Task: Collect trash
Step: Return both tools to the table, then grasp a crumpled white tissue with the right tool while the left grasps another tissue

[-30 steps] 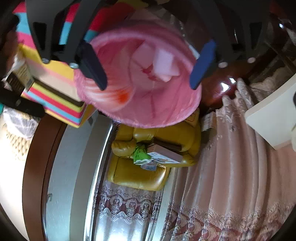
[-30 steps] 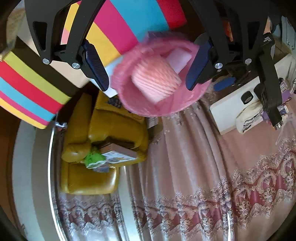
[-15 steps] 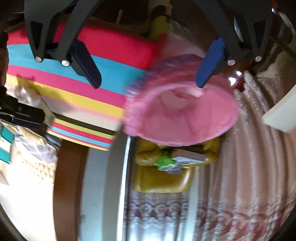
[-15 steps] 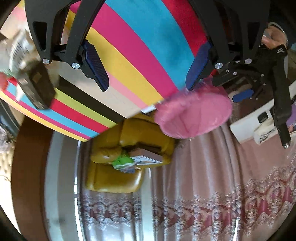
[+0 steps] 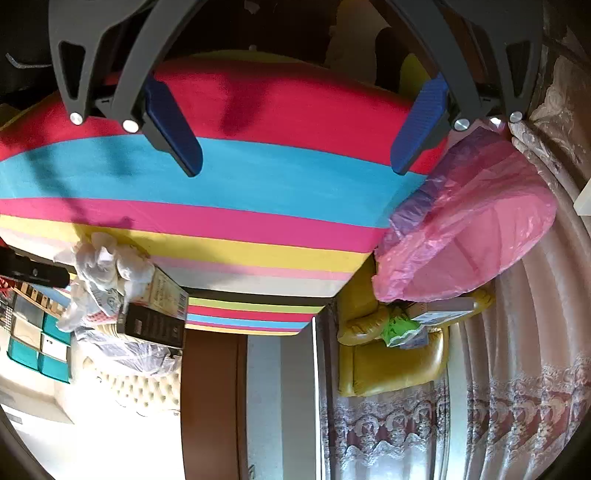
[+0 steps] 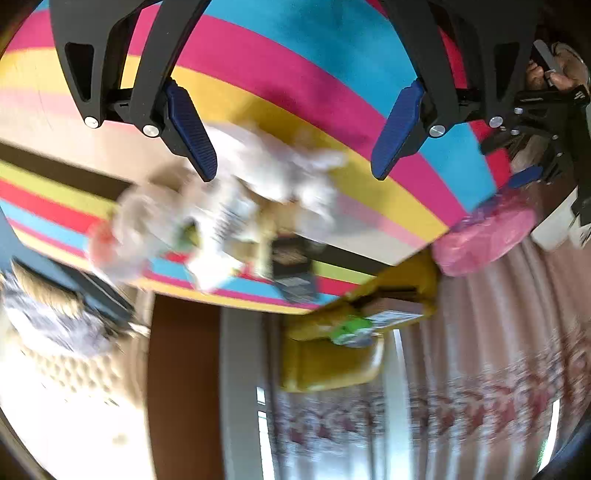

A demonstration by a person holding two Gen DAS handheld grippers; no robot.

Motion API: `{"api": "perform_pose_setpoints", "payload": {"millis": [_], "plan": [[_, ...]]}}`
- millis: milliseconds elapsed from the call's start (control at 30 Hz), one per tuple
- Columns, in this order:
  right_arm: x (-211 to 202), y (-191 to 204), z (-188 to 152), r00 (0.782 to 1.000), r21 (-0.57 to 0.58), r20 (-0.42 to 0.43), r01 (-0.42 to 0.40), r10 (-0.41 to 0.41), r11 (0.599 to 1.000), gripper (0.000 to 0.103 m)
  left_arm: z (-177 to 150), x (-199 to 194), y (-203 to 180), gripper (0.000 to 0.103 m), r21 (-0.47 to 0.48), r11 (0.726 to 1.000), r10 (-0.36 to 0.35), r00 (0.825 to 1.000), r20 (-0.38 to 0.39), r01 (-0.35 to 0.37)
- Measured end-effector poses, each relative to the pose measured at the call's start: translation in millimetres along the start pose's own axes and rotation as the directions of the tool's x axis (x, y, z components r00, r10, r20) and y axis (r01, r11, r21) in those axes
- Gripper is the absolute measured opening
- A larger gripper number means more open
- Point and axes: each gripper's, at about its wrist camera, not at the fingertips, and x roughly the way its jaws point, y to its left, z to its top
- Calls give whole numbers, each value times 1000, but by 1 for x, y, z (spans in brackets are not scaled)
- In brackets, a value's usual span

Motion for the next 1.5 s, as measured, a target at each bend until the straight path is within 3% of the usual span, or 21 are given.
{"api": "perform_pose_setpoints", "payload": {"millis": [200,433,633,700,733,767,867,1400,1500], "plan": [[13,-18,-8,999,48,-39,11,-9,999,80,0,2,-5,98,13,1000,-17,1000,4,17],[37,-3,6,993,22,-101,56,-54,998,80,0,2,-5,98,21,1000,-3,1000,4,3],[61,10,18,983,-18,-147,107,-109,994,80,9,5,-14,98,35,999,-33,999,-1,33],[65,12,14,980,-34,-165,108,-112,994,75,16,7,-18,98,33,998,-44,999,-9,44],[64,12,12,980,-36,-167,100,-104,994,66,22,9,-19,98,23,998,-58,998,-14,58],[60,10,9,982,-29,-163,88,-92,996,49,26,11,-21,98,12,998,-67,998,-17,67],[42,-1,5,987,-9,-123,102,-102,995,40,40,21,-26,98,-23,996,-83,996,-42,82],[-27,-74,-30,981,163,-5,191,-193,968,39,93,76,-125,98,56,981,-180,975,-128,188],[-32,-82,-35,981,186,2,189,-193,964,39,99,89,-142,93,66,982,-168,976,-142,179]]}}
